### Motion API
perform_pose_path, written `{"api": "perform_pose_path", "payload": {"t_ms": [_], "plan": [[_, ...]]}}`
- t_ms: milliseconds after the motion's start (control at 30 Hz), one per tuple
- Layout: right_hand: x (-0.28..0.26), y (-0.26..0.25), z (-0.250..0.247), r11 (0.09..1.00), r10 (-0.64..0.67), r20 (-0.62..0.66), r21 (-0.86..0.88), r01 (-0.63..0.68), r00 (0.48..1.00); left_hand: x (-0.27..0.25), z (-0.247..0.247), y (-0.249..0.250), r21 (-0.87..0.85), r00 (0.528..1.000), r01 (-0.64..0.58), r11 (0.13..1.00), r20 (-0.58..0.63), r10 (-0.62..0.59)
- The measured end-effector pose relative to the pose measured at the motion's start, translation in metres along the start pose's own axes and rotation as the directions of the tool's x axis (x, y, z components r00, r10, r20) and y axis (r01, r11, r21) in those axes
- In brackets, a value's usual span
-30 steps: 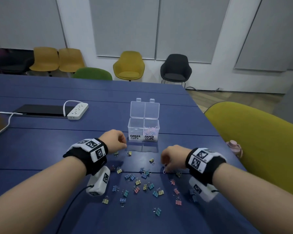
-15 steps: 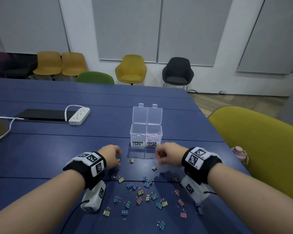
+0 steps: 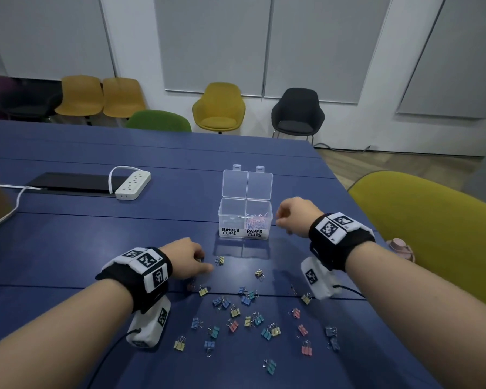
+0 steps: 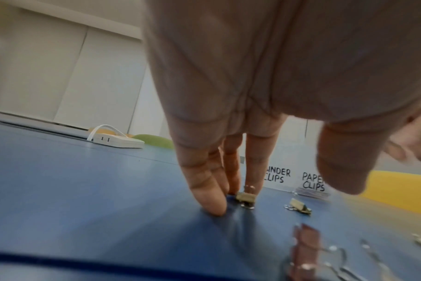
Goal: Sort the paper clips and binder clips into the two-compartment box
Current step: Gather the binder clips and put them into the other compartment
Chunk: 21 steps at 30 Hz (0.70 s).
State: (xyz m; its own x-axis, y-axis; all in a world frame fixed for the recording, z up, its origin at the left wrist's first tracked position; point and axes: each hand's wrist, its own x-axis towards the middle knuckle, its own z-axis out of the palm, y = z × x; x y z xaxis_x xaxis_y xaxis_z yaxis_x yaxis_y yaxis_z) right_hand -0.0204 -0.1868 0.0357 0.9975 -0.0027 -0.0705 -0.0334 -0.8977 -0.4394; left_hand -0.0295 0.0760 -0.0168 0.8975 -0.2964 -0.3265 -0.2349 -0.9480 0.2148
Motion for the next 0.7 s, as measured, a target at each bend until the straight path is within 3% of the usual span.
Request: {"api": "perform_pose_path", "payload": {"t_ms": [67,133,267,333,400,500,567,700], "plan": [[-0.025,0.014,-0.001,0.998,0.029,0.235,-0.059,-0.016,0.972,-0.007,0.002,-0.002,0.025,0.999,-0.028,0.999,0.041,0.027],[-0.049,0.031,0.0,0.987,0.095,0.402,-0.156,-0.034,0.911,-0.012,0.004,-0.006,0.048,0.996,-0.062,0.997,0.061,0.059],[-0.099,0.061,-0.003,0.962,0.247,0.557,-0.238,-0.132,0.793,-0.027,0.012,-0.007,0.076,0.997,-0.077,0.994,0.037,0.074],[-0.123,0.067,-0.001,0.944,0.286,0.583,-0.31,-0.118,0.76,-0.031,0.015,-0.004,0.051,0.997,-0.081,0.995,-0.003,0.082],[-0.139,0.065,0.01,0.927,0.272,0.542,-0.368,-0.067,0.795,-0.033,0.018,0.0,0.014,0.996,-0.081,0.997,-0.029,0.081],[-0.138,0.064,0.027,0.96,0.24,0.447,-0.242,-0.142,0.862,-0.03,0.022,0.011,-0.001,0.995,-0.064,0.998,-0.072,0.064],[-0.126,0.062,0.033,0.971,0.231,0.401,-0.154,-0.183,0.886,-0.027,0.025,0.018,-0.021,0.993,-0.05,0.999,-0.11,0.047],[-0.102,0.048,0.035,0.977,0.179,0.35,-0.177,-0.123,0.919,-0.017,0.024,0.028,-0.088,0.986,0.003,0.996,-0.165,-0.017]]}}
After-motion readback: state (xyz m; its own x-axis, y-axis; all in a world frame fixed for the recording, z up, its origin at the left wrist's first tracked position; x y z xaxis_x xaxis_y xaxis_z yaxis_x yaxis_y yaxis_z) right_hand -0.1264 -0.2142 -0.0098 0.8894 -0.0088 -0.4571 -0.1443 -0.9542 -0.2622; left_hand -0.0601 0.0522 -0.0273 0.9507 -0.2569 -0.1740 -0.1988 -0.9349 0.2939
